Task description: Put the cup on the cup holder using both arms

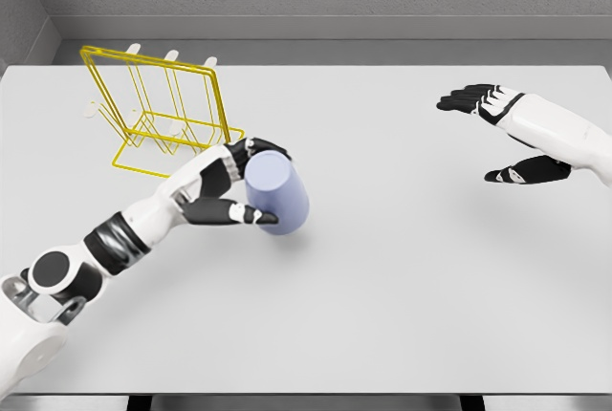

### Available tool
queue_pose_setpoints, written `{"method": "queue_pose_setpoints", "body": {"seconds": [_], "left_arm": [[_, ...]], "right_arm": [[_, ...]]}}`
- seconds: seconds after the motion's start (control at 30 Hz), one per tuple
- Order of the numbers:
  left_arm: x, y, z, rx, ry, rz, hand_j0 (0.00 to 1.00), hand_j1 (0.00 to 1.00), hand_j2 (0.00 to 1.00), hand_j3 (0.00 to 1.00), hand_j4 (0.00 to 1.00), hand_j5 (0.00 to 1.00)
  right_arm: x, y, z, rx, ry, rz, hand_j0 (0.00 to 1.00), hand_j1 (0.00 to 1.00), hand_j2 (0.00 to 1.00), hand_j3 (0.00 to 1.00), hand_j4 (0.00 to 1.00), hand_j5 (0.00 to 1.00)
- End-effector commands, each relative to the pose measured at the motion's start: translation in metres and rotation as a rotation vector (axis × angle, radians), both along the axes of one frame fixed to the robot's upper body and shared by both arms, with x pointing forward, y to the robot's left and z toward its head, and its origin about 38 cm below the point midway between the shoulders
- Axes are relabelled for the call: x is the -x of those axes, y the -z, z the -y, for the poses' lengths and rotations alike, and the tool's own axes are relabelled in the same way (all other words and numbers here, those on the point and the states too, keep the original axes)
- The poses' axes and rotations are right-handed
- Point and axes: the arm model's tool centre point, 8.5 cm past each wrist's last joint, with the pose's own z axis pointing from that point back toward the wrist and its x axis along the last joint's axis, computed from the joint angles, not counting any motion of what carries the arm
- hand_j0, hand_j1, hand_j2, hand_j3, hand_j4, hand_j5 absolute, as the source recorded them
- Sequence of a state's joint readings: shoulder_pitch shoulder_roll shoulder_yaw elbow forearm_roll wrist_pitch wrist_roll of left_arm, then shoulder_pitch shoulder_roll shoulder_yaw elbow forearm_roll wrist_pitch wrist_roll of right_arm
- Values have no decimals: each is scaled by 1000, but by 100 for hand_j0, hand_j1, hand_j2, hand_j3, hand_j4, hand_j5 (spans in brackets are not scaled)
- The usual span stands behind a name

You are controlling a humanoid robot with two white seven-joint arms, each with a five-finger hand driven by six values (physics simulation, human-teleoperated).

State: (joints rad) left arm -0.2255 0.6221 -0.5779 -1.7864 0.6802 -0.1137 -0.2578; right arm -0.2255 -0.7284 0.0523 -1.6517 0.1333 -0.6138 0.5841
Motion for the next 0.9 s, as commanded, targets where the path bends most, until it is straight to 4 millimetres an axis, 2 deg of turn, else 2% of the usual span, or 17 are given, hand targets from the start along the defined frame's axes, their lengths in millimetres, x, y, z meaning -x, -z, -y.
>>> {"method": "queue_pose_setpoints", "body": {"seconds": [0.0,0.17,0.33,0.4,0.5,0.87], "left_arm": [[-1,-4,-7,-4,-9,7,62,62,62,62,62,62],[-8,-18,-30,-22,-43,22,62,62,62,62,62,62],[-11,-28,-44,-26,-65,37,62,62,62,62,62,62],[-13,-32,-45,-29,-66,47,62,62,62,62,62,62],[-15,-36,-45,-27,-66,56,62,62,62,62,62,62],[-23,-55,-62,-22,-101,89,62,62,62,62,62,62]], "right_arm": [[0,-1,0,-7,1,-1,100,100,100,100,100,100],[0,-1,0,-7,0,0,100,100,100,100,100,100],[0,0,1,-7,1,-5,100,100,100,100,100,100],[0,1,2,-6,6,-8,100,100,100,100,100,100],[7,3,18,-14,51,-9,100,100,100,100,100,100],[8,1,14,-20,41,-3,100,100,100,100,100,100]]}}
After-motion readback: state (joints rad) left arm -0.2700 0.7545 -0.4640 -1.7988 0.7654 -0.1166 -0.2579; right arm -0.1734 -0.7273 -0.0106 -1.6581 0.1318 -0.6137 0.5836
